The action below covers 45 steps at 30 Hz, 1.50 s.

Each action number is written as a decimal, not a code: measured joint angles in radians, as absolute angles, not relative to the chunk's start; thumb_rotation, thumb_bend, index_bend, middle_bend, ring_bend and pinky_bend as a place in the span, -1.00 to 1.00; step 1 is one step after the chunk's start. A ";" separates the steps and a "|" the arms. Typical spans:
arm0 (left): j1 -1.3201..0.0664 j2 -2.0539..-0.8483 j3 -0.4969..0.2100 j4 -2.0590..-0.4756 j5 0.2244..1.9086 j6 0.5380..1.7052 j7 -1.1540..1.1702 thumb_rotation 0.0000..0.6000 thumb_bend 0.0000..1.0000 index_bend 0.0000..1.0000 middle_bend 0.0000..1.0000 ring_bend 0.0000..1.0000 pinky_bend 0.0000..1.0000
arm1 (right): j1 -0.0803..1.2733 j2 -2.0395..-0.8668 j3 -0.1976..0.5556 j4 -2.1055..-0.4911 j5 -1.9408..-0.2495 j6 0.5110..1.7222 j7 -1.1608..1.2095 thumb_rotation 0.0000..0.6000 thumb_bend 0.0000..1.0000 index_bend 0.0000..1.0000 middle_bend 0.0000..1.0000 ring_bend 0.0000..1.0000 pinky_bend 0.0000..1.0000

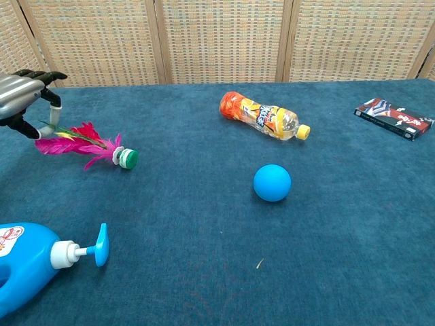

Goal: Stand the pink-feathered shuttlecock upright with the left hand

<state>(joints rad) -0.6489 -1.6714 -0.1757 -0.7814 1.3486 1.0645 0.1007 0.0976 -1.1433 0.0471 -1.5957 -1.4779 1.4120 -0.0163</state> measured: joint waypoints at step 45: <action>-0.695 -1.254 -0.113 -1.248 1.575 1.161 0.357 1.00 -0.19 0.30 -0.91 -1.00 -1.00 | 0.079 -1.125 0.042 -1.624 -1.522 1.466 -0.001 1.00 -0.63 -1.00 -1.00 -1.00 -0.97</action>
